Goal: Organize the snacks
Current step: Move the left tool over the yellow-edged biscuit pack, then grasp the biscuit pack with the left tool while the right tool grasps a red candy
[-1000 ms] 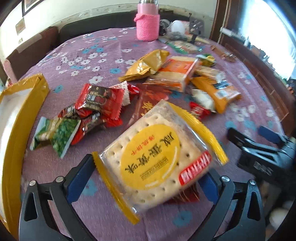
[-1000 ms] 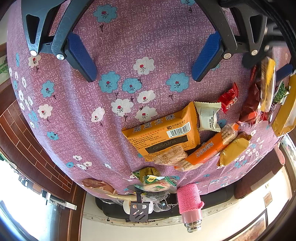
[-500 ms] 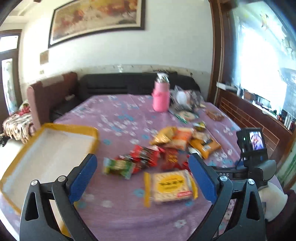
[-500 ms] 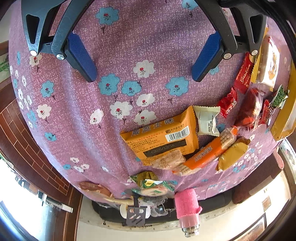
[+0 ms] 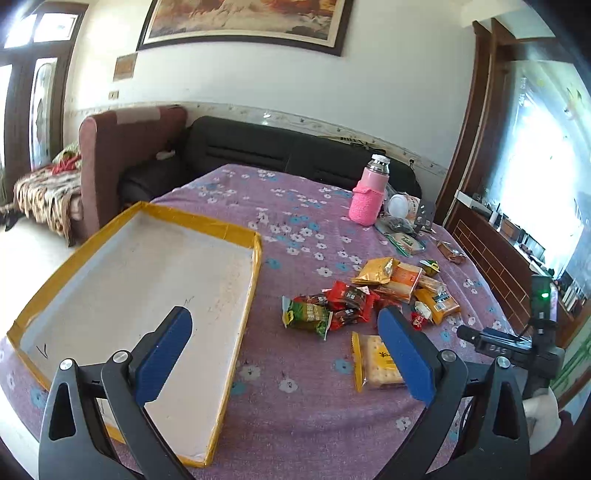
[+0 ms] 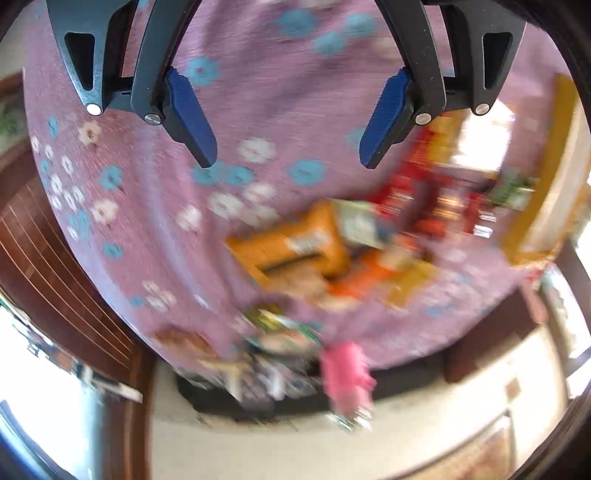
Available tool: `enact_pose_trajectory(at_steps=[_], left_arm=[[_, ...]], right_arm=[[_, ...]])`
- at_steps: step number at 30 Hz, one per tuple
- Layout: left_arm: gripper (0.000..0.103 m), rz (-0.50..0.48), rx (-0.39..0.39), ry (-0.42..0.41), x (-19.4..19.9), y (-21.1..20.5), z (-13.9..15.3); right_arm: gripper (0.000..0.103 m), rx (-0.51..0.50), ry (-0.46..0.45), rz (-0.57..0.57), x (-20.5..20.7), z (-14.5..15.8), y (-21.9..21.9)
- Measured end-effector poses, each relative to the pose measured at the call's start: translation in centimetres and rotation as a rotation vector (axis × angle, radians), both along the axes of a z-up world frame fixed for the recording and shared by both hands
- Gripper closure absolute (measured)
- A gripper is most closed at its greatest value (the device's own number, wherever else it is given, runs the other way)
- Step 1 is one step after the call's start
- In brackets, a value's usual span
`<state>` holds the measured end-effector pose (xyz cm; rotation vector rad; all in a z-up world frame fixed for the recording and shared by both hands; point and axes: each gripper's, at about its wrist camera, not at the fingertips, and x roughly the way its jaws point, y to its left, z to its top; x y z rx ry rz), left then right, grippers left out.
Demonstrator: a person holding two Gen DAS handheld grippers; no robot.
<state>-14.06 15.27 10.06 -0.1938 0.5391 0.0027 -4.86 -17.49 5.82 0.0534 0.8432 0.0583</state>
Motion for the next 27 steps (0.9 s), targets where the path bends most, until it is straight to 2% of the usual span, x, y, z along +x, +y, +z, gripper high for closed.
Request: enact_pose_trajectory(at_steps=[2, 4, 10, 13, 14, 18, 21, 25, 26, 27], left_arm=[[0.002, 0.001, -0.033, 0.006, 0.1, 0.5, -0.4], [0.002, -0.007, -0.048, 0.011, 0.0, 0.7, -0.7], [0.002, -0.036, -0.08, -0.001, 0.0, 1.4, -0.7], [0.002, -0.066, -0.105, -0.008, 0.0, 1.6, -0.6], [0.002, -0.078, -0.109, -0.007, 0.1, 1.5, -0.6], [0.002, -0.134, -0.105, 0.02, 0.7, 0.3, -1.0], [0.002, -0.191, -0.127, 0.074, 1.1, -1.0, -1.8], [0.002, -0.272, -0.16, 0.182, 1.6, -3.1, -3.5], [0.002, -0.285, -0.17, 0.205, 1.8, -3.4, -3.8], [0.002, -0.297, -0.19, 0.231, 1.9, -3.6, -4.4]], right_arm=[[0.022, 0.076, -0.018, 0.079, -0.5, 0.9, 1.5], [0.022, 0.157, 0.01, 0.164, -0.1, 1.0, 3.1], [0.023, 0.34, 0.177, 0.324, 0.7, -1.4, 8.2], [0.029, 0.406, 0.255, 0.475, 0.0, -1.9, 10.0], [0.029, 0.41, 0.255, 0.496, -0.1, -1.7, 10.2], [0.028, 0.204, 0.127, 0.351, 1.4, 0.0, 9.7], [0.027, 0.098, 0.119, 0.246, 3.7, -0.1, 10.1], [0.029, -0.042, 0.123, 0.169, 7.0, -2.1, 12.4], [0.031, -0.059, 0.135, 0.161, 8.0, -2.9, 12.9], [0.045, -0.056, 0.15, 0.159, 8.5, -3.5, 13.1]])
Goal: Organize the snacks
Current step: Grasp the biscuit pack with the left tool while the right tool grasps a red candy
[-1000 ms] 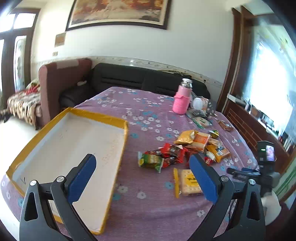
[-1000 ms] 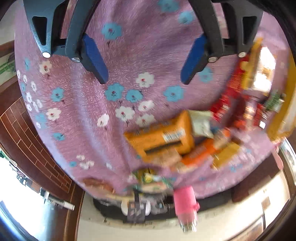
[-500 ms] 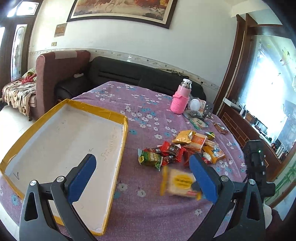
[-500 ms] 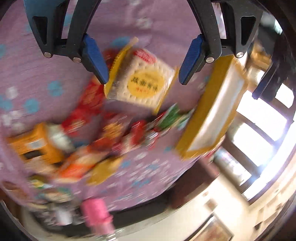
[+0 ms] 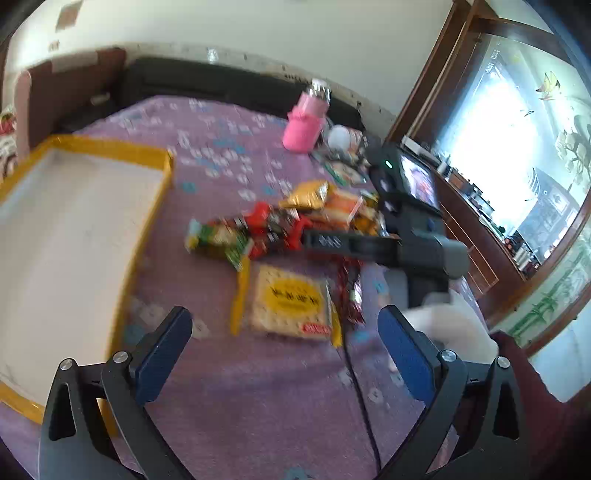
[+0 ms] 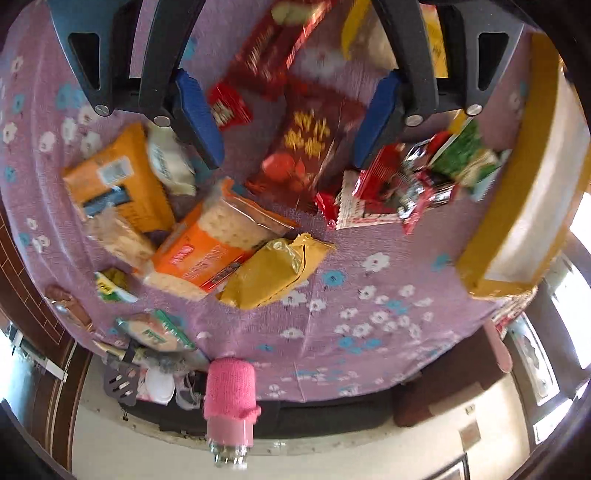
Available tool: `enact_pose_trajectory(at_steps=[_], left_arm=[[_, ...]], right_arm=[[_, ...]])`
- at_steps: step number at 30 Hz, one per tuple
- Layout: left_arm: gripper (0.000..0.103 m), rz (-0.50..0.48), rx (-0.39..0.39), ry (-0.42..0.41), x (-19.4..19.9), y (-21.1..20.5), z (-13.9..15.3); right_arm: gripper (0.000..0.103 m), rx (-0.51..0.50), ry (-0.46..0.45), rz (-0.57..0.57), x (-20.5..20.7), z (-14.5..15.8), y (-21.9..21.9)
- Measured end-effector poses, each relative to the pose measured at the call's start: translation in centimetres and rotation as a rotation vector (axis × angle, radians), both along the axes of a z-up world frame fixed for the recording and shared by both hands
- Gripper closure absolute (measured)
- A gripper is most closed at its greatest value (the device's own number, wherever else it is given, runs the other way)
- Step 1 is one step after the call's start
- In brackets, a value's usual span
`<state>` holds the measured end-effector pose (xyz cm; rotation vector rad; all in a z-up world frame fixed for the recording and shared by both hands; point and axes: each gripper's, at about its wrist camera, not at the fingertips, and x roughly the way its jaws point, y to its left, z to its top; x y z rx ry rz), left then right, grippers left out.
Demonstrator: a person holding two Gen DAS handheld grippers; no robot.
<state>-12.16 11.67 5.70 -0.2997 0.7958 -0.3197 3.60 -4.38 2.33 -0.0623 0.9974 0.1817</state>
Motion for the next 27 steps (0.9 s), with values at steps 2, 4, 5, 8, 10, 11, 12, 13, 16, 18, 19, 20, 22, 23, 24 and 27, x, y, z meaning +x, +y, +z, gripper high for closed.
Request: enact_pose_trajectory(at_steps=[2, 4, 5, 8, 10, 11, 12, 13, 16, 18, 19, 20, 22, 23, 24, 27], left_arm=[[0.002, -0.007, -0.037, 0.06, 0.3, -0.3, -1.1], [0.002, -0.016, -0.081, 0.11, 0.8, -0.5, -1.9], [0.002, -0.018, -0.107, 0.137, 1.2, -0.7, -2.3], [0.002, 0.002, -0.158, 0.215, 2.7, -1.0, -3.4], [0.002, 0.051, -0.165, 0.252, 3.7, -0.9, -4.1], [0.002, 0.07, -0.169, 0.255, 4.1, -0.9, -4.2], [0.002, 0.084, -0.162, 0.248, 4.3, -1.0, -4.0], [0.002, 0.097, -0.139, 0.249, 4.7, -1.4, -3.9], [0.002, 0.116, -0.076, 0.24, 6.3, -2.5, -3.9], [0.002, 0.133, -0.009, 0.233, 7.6, -3.6, -4.0], [0.002, 0.14, 0.028, 0.235, 8.2, -4.1, -4.1], [0.002, 0.146, 0.073, 0.238, 8.9, -4.7, -4.4], [0.002, 0.155, 0.149, 0.23, 9.5, -5.7, -4.6], [0.002, 0.155, 0.197, 0.23, 9.7, -6.2, -4.7], [0.001, 0.148, 0.245, 0.23, 9.9, -6.8, -4.9], [0.001, 0.109, 0.315, 0.215, 9.8, -7.6, -5.1]], right_arm=[[0.069, 0.013, 0.015, -0.006, 0.5, -0.7, 0.1], [0.07, 0.032, -0.005, 0.004, 0.2, -0.4, -0.2], [0.071, 0.067, -0.012, 0.006, -0.1, -0.3, -0.8], [0.071, 0.163, -0.048, -0.004, -1.0, 0.1, -2.7], [0.071, 0.223, -0.089, -0.015, -1.8, 0.9, -4.1], [0.071, 0.246, -0.107, -0.017, -2.0, 1.4, -4.7], [0.071, 0.266, -0.124, -0.017, -2.4, 1.8, -5.2], [0.072, 0.286, -0.145, -0.016, -2.9, 2.4, -5.9], [0.071, 0.32, -0.22, -0.022, -4.1, 4.0, -7.7], [0.071, 0.331, -0.236, -0.033, -4.3, 4.1, -8.6], [0.071, 0.341, -0.224, -0.038, -4.2, 3.8, -9.0], [0.071, 0.349, -0.213, -0.042, -4.1, 3.7, -9.0], [0.071, 0.378, -0.183, -0.052, -3.5, 3.2, -9.5], [0.071, 0.386, -0.177, -0.056, -3.5, 3.1, -9.7], [0.071, 0.387, -0.175, -0.059, -3.4, 3.0, -9.8], [0.071, 0.392, -0.169, -0.065, -3.5, 2.8, -10.2]])
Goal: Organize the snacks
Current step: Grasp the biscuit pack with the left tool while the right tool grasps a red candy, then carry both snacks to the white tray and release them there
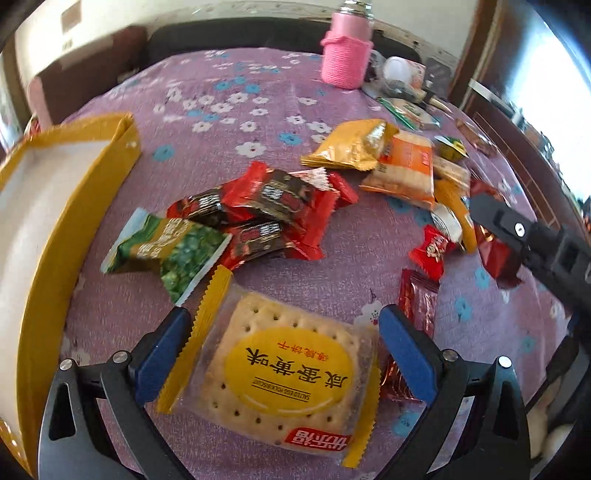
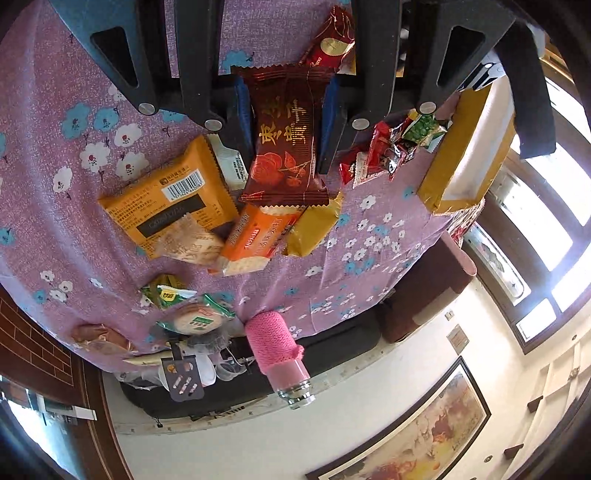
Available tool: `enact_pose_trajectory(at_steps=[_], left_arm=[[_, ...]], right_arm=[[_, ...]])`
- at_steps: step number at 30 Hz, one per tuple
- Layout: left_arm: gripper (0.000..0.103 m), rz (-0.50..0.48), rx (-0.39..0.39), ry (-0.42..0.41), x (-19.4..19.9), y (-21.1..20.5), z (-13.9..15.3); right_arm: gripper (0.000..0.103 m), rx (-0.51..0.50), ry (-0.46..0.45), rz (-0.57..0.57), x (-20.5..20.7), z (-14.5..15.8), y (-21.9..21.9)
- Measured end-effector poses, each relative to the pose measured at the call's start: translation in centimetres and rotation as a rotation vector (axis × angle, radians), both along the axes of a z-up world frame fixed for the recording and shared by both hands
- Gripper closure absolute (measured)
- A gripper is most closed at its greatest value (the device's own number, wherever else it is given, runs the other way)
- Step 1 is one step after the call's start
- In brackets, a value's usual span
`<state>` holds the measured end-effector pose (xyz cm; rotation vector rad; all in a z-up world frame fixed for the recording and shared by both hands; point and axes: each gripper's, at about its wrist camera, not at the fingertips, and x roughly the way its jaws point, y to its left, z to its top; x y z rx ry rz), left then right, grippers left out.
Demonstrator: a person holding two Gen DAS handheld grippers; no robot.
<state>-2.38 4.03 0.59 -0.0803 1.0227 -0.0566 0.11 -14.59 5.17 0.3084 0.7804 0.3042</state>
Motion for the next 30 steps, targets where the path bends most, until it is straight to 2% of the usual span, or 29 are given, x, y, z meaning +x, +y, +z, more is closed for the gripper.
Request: enact_pose_trajectory(at_steps=[1, 3, 4, 6, 12, 14, 16, 19, 22, 25, 27, 30], left_arm=[[0.002, -0.032, 0.027, 0.0, -0.1, -0.4, 0.0], [0.019, -0.099, 0.032, -0.04, -1.0, -0.7, 0.4], [0.019, -0.112, 0.043, -0.046, -1.3, -0.6, 0.6], [0.028, -0.11, 0.019, -0.043, -1.8, 0.2, 0.8], [0.035, -0.073, -0.053, -0.058, -3.6, 3.0, 2.1], [0.042, -0.085, -0.108, -0.07, -4.0, 3.8, 2.6], [0.042, -0.098, -0.152, -0.093, -4.6, 4.4, 3.2], [0.04, -0.132, -0.132, -0.115, -5.3, 4.4, 3.4], [0.033, -0.17, -0.093, -0.085, -5.3, 3.7, 2.7], [0.028, -0.232, -0.015, -0.084, -5.3, 2.3, 1.9], [0.019, -0.273, 0.03, -0.092, -5.2, 1.3, 1.6], [0.016, -0.301, 0.101, -0.077, -4.7, 0.0, 1.2]], right_arm=[[0.071, 0.002, 0.003, -0.001, 0.0, -0.1, -0.1], [0.071, 0.007, 0.002, -0.006, -0.1, -0.1, -0.2], [0.071, 0.007, -0.001, -0.009, -0.2, 0.0, -0.3], [0.071, 0.008, -0.003, -0.012, -0.3, 0.0, -0.3], [0.071, -0.013, -0.007, -0.013, -0.4, -0.2, -0.1], [0.071, -0.021, -0.002, -0.014, -0.4, -0.4, 0.2], [0.071, -0.026, 0.007, -0.017, -0.4, -0.7, 0.4], [0.071, -0.033, 0.017, -0.016, -0.4, -1.0, 0.7], [0.071, -0.044, 0.015, -0.013, -0.4, -1.1, 1.0], [0.071, -0.059, 0.016, -0.015, -0.5, -1.3, 1.2], [0.071, -0.062, 0.019, -0.017, -0.4, -1.4, 1.2], [0.071, -0.058, 0.026, -0.016, -0.2, -1.6, 1.2]])
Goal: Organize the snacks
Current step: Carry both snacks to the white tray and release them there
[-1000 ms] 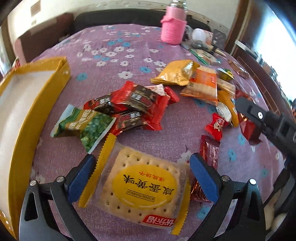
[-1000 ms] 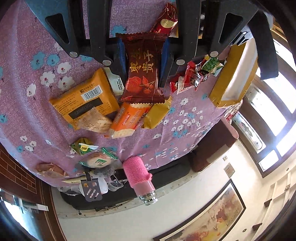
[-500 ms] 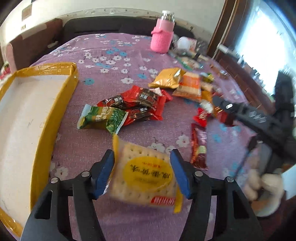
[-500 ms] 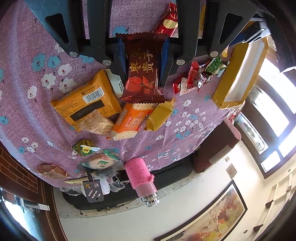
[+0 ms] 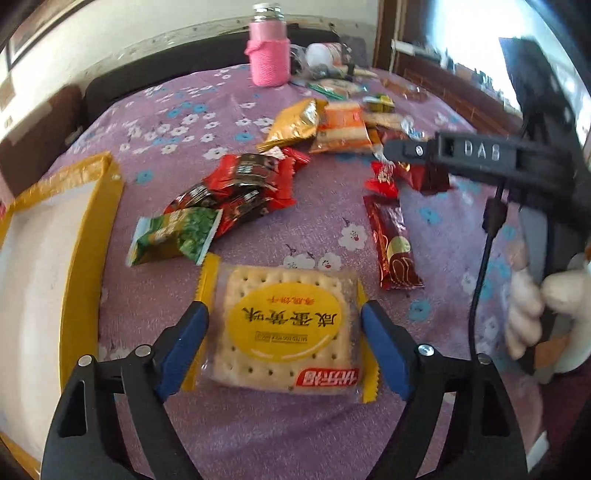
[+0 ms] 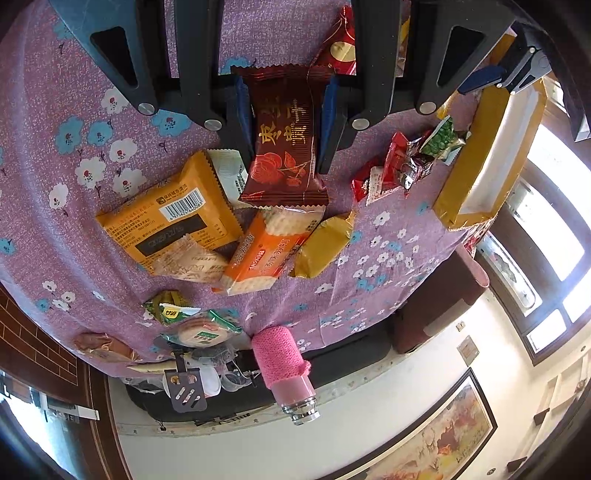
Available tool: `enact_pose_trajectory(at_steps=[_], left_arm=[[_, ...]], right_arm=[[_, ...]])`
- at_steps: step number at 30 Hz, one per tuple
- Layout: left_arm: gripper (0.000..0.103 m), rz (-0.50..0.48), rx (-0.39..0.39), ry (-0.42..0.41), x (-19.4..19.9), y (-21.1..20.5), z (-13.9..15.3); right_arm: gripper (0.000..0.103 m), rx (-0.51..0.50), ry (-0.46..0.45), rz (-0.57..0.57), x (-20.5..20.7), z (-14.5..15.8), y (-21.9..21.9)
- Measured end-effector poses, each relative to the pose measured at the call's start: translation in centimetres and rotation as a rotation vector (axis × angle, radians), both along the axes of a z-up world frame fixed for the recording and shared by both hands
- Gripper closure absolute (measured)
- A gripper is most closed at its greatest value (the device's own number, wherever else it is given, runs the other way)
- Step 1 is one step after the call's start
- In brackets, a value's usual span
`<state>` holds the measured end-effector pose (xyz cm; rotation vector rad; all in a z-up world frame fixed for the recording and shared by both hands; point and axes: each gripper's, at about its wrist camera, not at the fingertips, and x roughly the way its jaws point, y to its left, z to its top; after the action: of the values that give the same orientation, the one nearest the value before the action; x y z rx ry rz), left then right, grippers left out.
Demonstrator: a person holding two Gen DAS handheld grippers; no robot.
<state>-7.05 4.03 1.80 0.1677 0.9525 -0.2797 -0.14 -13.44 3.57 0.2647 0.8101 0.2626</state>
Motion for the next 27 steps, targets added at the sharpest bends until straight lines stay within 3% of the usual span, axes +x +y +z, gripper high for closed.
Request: enact_pose_trajectory(at_steps=[3, 6, 9, 13, 19, 22, 27], left_arm=[[0.018, 0.002, 0.013, 0.005, 0.6, -0.2, -0.2], [0.033, 0.028, -0.012, 0.0, 0.7, 0.3, 0.2], [0.034, 0.062, -0.02, -0.01, 0.2, 0.8, 0.5], [0.034, 0.1, -0.104, -0.028, -0.7, 2.8, 2.3], [0.034, 0.212, -0.251, -0.112, -2.7, 9.5, 6.7], [0.034, 0.3, -0.247, -0.161, -3.7, 13.6, 7.8], [0.034, 0.458, -0.211, -0.169, -4.6, 20.2, 6.7]], right_arm=[[0.071, 0.001, 0.002, 0.009, 0.1, -0.1, 0.1], [0.071, 0.001, 0.003, 0.012, 0.1, -0.1, 0.1], [0.071, 0.006, 0.006, 0.009, 0.2, -0.2, 0.0], [0.071, 0.005, -0.005, 0.012, 0.1, -0.1, 0.1], [0.071, 0.0, -0.065, 0.048, -1.5, 1.9, 1.7], [0.072, 0.009, -0.076, 0.123, -3.0, 3.7, 4.4], [0.072, 0.015, -0.084, 0.324, -5.2, 6.3, 12.2]])
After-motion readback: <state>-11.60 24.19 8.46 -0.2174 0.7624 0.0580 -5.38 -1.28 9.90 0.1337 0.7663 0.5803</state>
